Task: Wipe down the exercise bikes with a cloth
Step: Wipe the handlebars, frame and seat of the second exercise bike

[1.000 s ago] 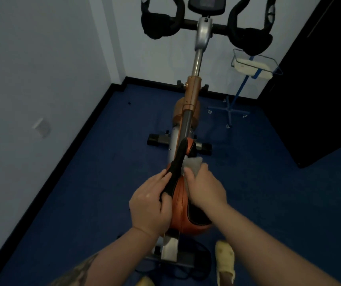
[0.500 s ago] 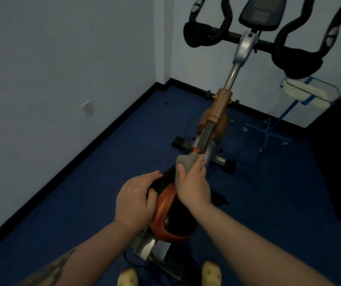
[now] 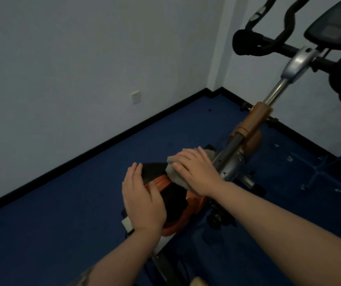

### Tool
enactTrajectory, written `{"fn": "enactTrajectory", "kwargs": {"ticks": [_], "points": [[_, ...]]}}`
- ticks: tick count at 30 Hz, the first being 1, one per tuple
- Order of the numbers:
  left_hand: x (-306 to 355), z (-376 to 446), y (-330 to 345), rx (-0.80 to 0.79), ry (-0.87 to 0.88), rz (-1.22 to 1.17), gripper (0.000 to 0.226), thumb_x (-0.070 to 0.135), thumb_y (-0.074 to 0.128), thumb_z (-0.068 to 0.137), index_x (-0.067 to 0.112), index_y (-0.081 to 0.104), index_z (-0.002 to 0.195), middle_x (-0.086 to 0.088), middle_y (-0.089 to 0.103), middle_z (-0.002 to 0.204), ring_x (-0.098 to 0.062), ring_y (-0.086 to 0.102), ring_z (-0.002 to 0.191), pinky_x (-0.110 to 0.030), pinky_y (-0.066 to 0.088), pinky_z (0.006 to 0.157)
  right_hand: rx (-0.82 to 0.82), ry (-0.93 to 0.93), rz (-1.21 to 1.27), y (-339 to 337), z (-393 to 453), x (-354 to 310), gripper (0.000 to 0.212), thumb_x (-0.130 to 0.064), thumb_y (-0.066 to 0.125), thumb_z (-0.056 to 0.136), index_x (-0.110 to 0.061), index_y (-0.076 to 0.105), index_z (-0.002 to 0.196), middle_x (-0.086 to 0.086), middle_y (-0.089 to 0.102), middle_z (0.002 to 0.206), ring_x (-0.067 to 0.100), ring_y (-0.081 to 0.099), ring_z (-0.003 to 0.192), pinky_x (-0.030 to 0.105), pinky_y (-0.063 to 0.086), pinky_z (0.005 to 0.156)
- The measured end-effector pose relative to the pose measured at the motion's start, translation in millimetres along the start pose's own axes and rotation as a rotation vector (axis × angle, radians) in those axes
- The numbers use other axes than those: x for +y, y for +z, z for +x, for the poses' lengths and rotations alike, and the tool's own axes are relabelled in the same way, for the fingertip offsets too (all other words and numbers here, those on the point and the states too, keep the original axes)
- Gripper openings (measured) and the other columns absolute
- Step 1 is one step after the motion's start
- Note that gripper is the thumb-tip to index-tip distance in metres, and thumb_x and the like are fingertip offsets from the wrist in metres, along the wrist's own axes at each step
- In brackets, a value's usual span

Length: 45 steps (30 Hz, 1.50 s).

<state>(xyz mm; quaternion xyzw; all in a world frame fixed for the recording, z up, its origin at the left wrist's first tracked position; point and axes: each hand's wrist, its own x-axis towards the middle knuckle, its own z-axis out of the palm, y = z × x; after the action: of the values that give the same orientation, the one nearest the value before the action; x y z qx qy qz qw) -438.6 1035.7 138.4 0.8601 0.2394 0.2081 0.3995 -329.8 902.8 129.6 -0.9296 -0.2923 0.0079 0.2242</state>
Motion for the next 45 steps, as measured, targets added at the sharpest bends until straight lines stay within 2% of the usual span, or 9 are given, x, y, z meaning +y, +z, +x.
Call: {"fn": "enactTrajectory", "kwargs": {"ticks": [5, 11, 18, 24, 29, 33, 36, 38, 45], "points": [[0.0, -4.3, 4.8, 0.116, -0.275, -0.118, 0.056, 0.020, 0.045, 0.099, 0.020, 0.026, 0.151, 0.000, 0.032, 0.154, -0.016, 0.029, 0.141, -0.043, 0.027, 0.116, -0.145, 0.068, -0.374, -16.7, 31.7, 3.5, 0.028, -0.033, 0.035, 0.100, -0.024, 0.050, 0.121, 0.002, 0.060, 0.115, 0.029, 0.056, 0.104, 0.040, 0.039, 0.090], [-8.5, -4.6, 8.3, 0.133, -0.240, -0.180, 0.054, 0.010, 0.045, 0.097, 0.019, 0.033, 0.149, 0.001, 0.037, 0.152, -0.012, 0.032, 0.139, -0.035, 0.024, 0.117, 0.046, -0.023, -0.147, 23.5, 19.7, -63.1, 0.053, -0.050, 0.017, 0.098, -0.023, 0.057, 0.119, 0.001, 0.064, 0.110, 0.023, 0.058, 0.099, 0.040, 0.040, 0.093], [-15.2, -1.1, 12.8, 0.125, -0.229, -0.167, 0.057, 0.013, 0.046, 0.096, 0.023, 0.032, 0.150, 0.004, 0.036, 0.151, -0.011, 0.032, 0.138, -0.029, 0.024, 0.115, -0.197, -0.075, -0.190, 10.1, 56.5, -31.9, 0.028, -0.035, 0.034, 0.100, -0.023, 0.040, 0.125, 0.003, 0.059, 0.114, 0.029, 0.060, 0.094, 0.038, 0.041, 0.065], [-16.7, -4.2, 11.2, 0.060, -0.229, -0.337, 0.068, 0.016, 0.050, 0.085, 0.021, 0.030, 0.150, 0.003, 0.033, 0.153, -0.010, 0.029, 0.140, -0.036, 0.024, 0.119, 0.054, -0.108, -0.200, 20.6, 20.1, -38.6, 0.048, -0.048, 0.022, 0.100, -0.021, 0.054, 0.124, 0.001, 0.062, 0.112, 0.022, 0.058, 0.100, 0.039, 0.040, 0.087], [-35.6, -7.4, 1.2, -0.151, -0.122, -0.328, 0.092, 0.042, 0.066, 0.087, 0.030, 0.003, 0.154, 0.009, 0.013, 0.159, -0.005, 0.016, 0.144, -0.033, 0.020, 0.118, -0.244, -0.118, -0.127, 8.0, 40.5, -31.4, 0.050, -0.052, 0.021, 0.100, -0.025, 0.044, 0.135, 0.003, 0.058, 0.125, 0.026, 0.056, 0.110, 0.040, 0.038, 0.087], [-39.8, -22.3, -3.9, -0.200, -0.239, -0.273, 0.127, 0.082, 0.062, 0.057, 0.034, -0.007, 0.152, 0.015, 0.007, 0.158, -0.006, 0.013, 0.143, -0.033, 0.021, 0.115, -0.405, 0.028, -0.135, 14.8, 71.3, -49.3, 0.051, -0.051, 0.019, 0.101, -0.025, 0.045, 0.136, 0.005, 0.055, 0.134, 0.029, 0.053, 0.117, 0.040, 0.038, 0.086], [-37.3, -25.4, -4.4, -0.205, -0.396, -0.182, 0.128, 0.089, 0.059, 0.046, 0.025, 0.020, 0.150, 0.005, 0.029, 0.148, -0.018, 0.024, 0.139, -0.042, 0.027, 0.115, -0.309, -0.140, -0.071, 16.3, 52.2, -48.0, 0.050, -0.059, 0.024, 0.098, -0.033, 0.040, 0.137, 0.000, 0.052, 0.132, 0.023, 0.052, 0.116, 0.040, 0.039, 0.085], [-36.0, -22.7, -4.5, -0.237, -0.395, -0.064, 0.103, 0.090, 0.055, 0.045, 0.026, 0.049, 0.125, 0.006, 0.051, 0.119, -0.018, 0.045, 0.119, -0.041, 0.041, 0.102, -0.330, -0.245, -0.014, 13.1, 44.8, -44.6, 0.051, -0.063, 0.026, 0.095, -0.041, 0.036, 0.140, -0.006, 0.045, 0.138, 0.020, 0.046, 0.122, 0.045, 0.041, 0.094], [-45.4, -17.3, -0.1, -0.351, -0.453, -0.525, 0.084, 0.061, 0.082, 0.053, 0.031, 0.051, 0.125, 0.009, 0.068, 0.112, -0.009, 0.065, 0.102, -0.040, 0.052, 0.095, -0.526, -0.028, -0.044, 20.6, 92.9, -76.8, 0.055, -0.067, 0.028, 0.093, -0.032, 0.055, 0.126, -0.003, 0.059, 0.128, 0.022, 0.054, 0.114, 0.036, 0.039, 0.085]]}}
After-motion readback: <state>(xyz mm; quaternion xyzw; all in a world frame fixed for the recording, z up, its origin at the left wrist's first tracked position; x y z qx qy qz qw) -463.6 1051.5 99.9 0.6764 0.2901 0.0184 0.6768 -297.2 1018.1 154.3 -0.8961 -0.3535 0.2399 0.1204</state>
